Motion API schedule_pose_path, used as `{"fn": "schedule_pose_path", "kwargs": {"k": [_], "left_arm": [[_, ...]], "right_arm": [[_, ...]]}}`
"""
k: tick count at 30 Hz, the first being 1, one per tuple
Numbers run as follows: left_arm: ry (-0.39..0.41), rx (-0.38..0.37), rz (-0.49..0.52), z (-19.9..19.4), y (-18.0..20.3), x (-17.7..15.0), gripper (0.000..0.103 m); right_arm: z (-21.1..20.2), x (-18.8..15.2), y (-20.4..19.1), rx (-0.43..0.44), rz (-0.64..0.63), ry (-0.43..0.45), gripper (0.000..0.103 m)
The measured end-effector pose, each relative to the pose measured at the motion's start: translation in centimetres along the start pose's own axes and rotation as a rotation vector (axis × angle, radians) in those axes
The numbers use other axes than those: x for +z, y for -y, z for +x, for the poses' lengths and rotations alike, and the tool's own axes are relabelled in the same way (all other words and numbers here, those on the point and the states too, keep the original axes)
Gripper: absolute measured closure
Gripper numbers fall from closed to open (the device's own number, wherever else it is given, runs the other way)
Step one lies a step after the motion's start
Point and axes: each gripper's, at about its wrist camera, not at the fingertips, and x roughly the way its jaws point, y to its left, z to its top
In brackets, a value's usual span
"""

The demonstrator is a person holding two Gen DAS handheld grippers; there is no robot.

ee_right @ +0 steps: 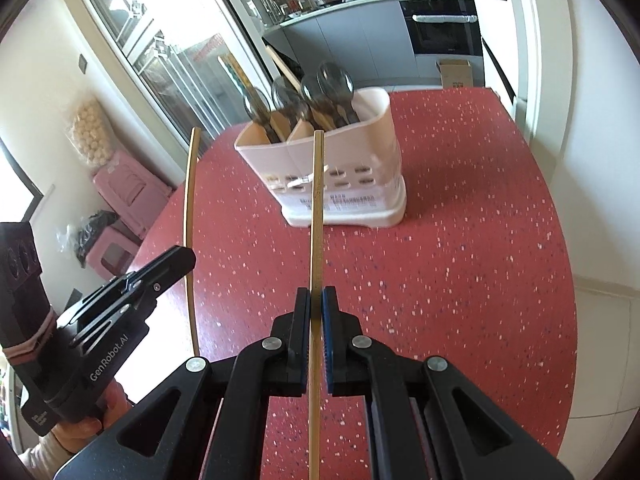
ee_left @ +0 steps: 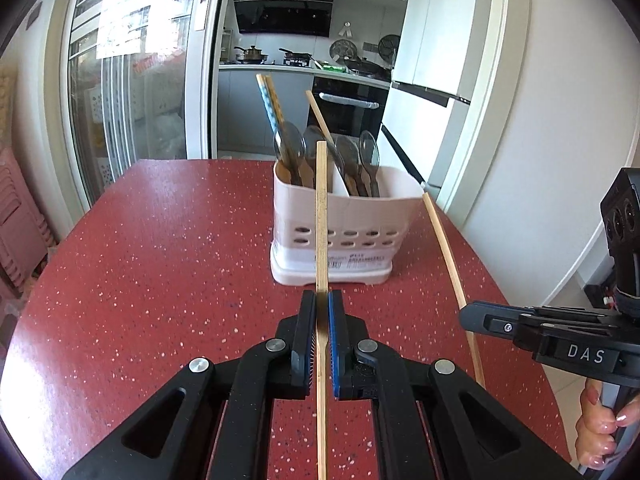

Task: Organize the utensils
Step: 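Lift both chopsticks up and carry them over the pink caddy, then lower both chopsticks into the pink caddy and open both tools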

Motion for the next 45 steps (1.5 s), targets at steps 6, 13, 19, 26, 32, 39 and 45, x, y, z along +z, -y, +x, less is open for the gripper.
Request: {"fn": "schedule_pose_path", "kwargs": {"k": [6, 13, 19, 26, 32, 39, 45], "left_arm": [[0.021, 0.005, -0.004, 0.1, -0.2, 1.3, 0.067], [0.052, 0.012, -0.016, 0.3, -0.4, 3.4, 0.067], [0.080, 0.015, -0.014, 0.5, -0.5, 5.2, 0.067], [0.114, 0.027, -0.029, 1.1, -1.2, 7.2, 0.067], [0.161, 0.038, -0.051, 1.6, -2.1, 10.0, 0.067], [0.241, 0.025, -0.066, 3.2, -2.2, 13.3, 0.067], [0.270, 0.037, -0.070, 5.8, -2.2, 15.0, 0.067]], "right_arm": [[-0.9, 1.8, 0.0, 0.009, -0.002, 0.050, 0.097], [-1.9, 5.0, -0.1, 0.025, -0.015, 0.122, 0.097], [-2.5, 7.6, -0.2, 0.049, -0.022, 0.159, 0.097], [-2.0, 9.3, 0.3, 0.073, -0.001, 0.172, 0.097], [-2.0, 11.5, 0.7, 0.099, 0.006, 0.227, 0.097], [-1.6, 14.7, 0.3, 0.097, -0.015, 0.350, 0.097], [0.0, 16.4, 0.4, 0.034, -0.044, 0.446, 0.097]]}}
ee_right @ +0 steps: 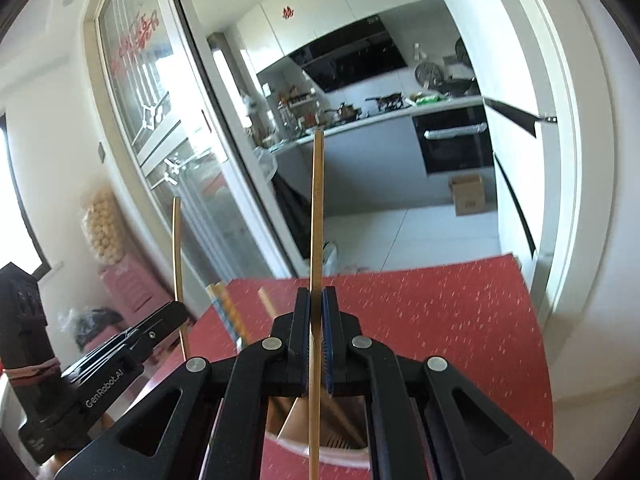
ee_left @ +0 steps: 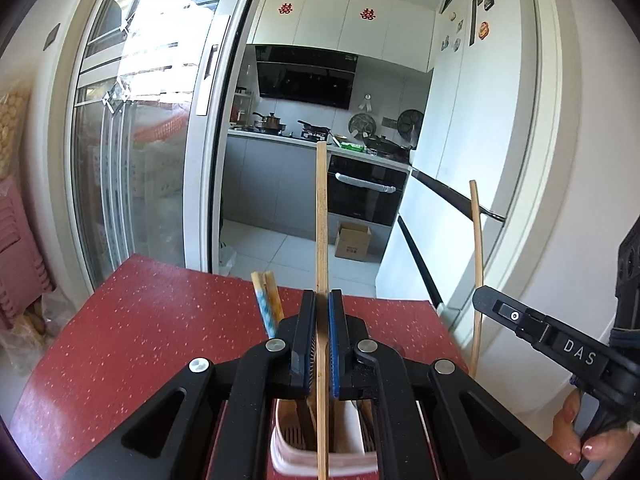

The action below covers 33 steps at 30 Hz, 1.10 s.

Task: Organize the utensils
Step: 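Lower both chopsticks into the pink caddy and open both tools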

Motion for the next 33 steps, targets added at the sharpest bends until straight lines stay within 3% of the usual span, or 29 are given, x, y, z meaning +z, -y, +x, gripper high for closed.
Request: {"fn": "schedule_pose_path", "kwargs": {"k": [9, 20, 33], "left_arm": [[0.054, 0.020, -0.017, 3.0, -0.2, 0.2, 0.067], [0.104, 0.046, -0.001, 3.9, 0.4, -3.3, 0.067], [0.040, 0.093, 0.063, 4.0, 1.4, -7.0, 0.067]], "right_arm": [[2.7, 0.0, -0.1, -0.061, -0.068, 0.085, 0.097], [4.5, -4.3, -0.7, -0.148, -0.236, 0.126, 0.097], [4.1, -9.2, -2.3, -0.177, -0.404, 0.127, 0.097]]}}
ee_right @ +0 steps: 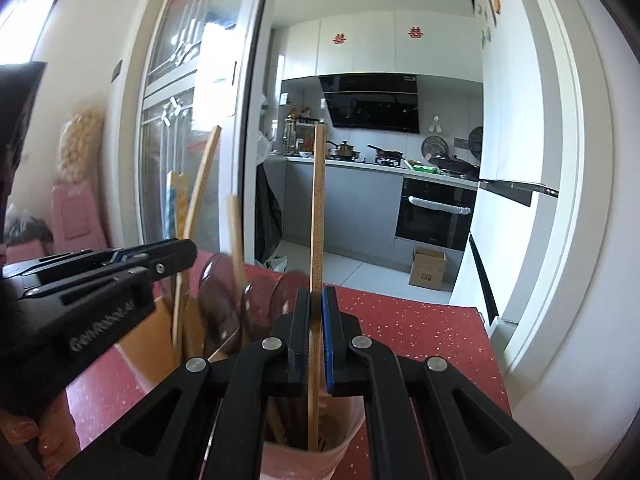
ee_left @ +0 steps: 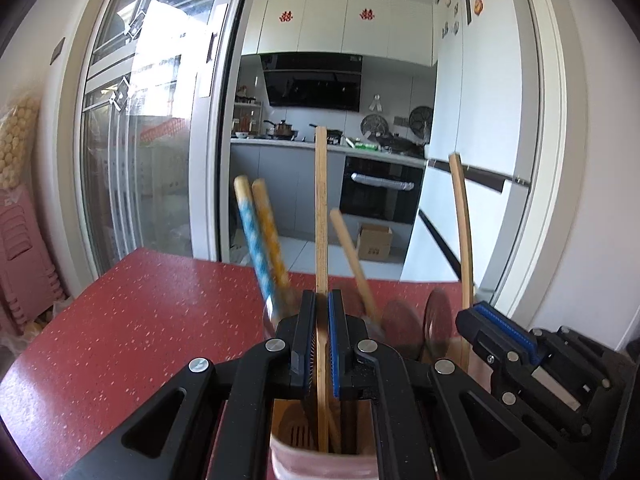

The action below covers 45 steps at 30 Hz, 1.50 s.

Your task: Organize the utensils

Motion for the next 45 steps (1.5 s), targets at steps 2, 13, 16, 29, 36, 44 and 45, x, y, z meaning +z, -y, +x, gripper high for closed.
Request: {"fn": "schedule_pose_path", "kwargs": {"k": [2, 13, 16, 29, 36, 44, 45], "left_arm": [[-0.021, 0.002, 0.001, -0.1, 0.0, -0.3, 0.067], [-0.089, 0.049, -0.008, -0.1, -1.0, -0.6, 0.067], [-0.109, 0.061, -0.019, -0.2, -1.4, -0.5, 0.067], [-0.112, 0.074, -0.003, -1.7, -1.7, -0.2, 0.067], [-0.104, 0.080, 0.008, -2.3, -1.6, -0.3, 0.067], [-0.068, 0.067, -0.004, -3.6, -1.9, -0.2, 0.067], [-0.063, 0.065, -0.007, -3.8, -2.0, -0.2, 0.067]], "right_arm": [[-0.1, -0.2, -0.3, 0.008, -0.006, -0.014, 0.097], [0.4, 0.1, 0.6, 0.044, 0.048, -0.097, 0.097], [0.7, 0.3, 0.9, 0.058, 0.055, -0.126, 0.088], [-1.6, 1.1, 1.9, 0.047, 0.118, -0.134, 0.055], [-2.8, 0.8, 2.4, 0.031, 0.147, -0.149, 0.053], [-3.9, 0.7, 3.1, 0.028, 0.188, -0.154, 0.052], [-4.0, 0.7, 3.2, 0.030, 0.197, -0.156, 0.052]]}}
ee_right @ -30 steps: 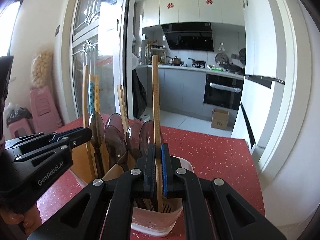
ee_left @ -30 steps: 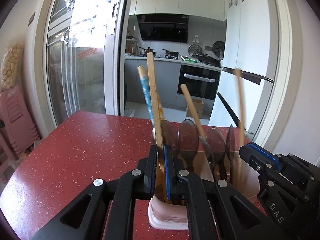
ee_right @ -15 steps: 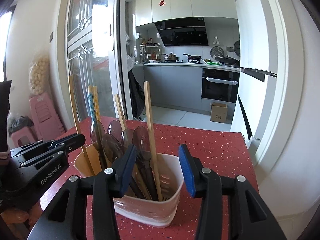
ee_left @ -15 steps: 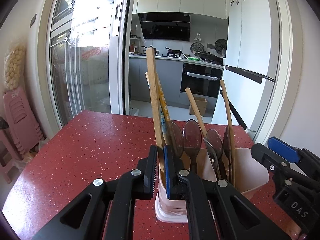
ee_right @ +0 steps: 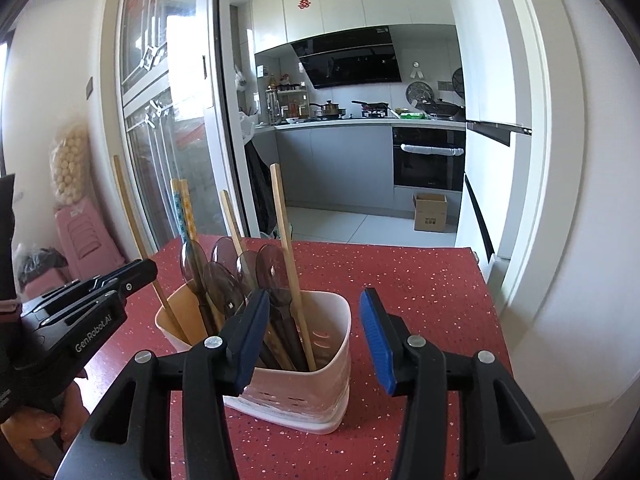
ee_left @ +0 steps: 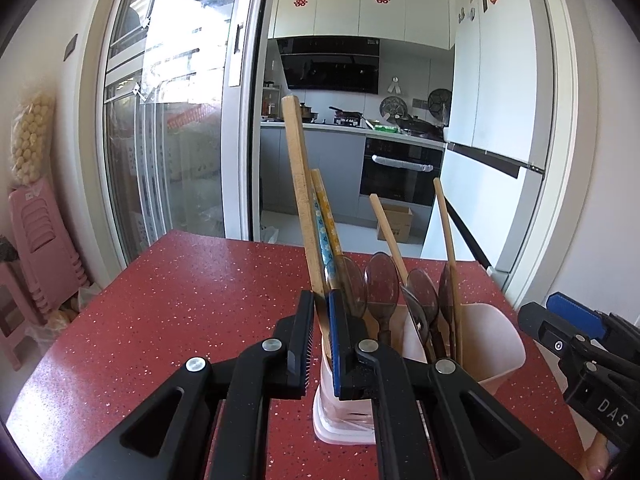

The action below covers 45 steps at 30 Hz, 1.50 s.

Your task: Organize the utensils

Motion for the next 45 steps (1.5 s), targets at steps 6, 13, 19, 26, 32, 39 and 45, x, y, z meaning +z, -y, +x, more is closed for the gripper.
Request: {"fn": "schedule_pose_path", "kwargs": {"k": [6, 13, 19, 26, 32, 39, 45], "left_arm": [[0.026, -0.023, -0.012, -0.7, -0.6, -0.1, 0.066], [-0.024, -0.037, 0.002, 0.6, -0.5, -0.1, 0.066], [-0.035, -0.045, 0.011, 0.8, -0.2, 0.1, 0.066], [-0.027, -0.048, 0.011, -0.2, -0.5, 0.2, 0.066], [-0.048, -0.051, 0.009, -0.8, -0.7, -0.2, 0.066], [-0.077, -0.054, 0.005, -1.6, -1.3, -1.1, 0.066], [-0.103, -0.049, -0.019, -2.7, -2.6, -2.2, 0.063]], "right_arm": [[-0.3, -0.1, 0.3, 0.003, 0.013, -0.006, 0.051], [-0.5, -0.2, 0.5, 0.001, 0.030, -0.016, 0.051], [-0.8, -0.2, 0.6, -0.002, 0.031, -0.014, 0.051], [-1.1, -0.2, 0.5, 0.002, 0.037, -0.017, 0.051], [-1.6, -0.7, -0.1, 0.011, 0.031, -0.031, 0.049], [-2.3, -1.5, -0.1, 0.011, 0.059, -0.063, 0.048], [-2.9, -2.5, 0.1, -0.002, 0.083, -0.098, 0.048]]}}
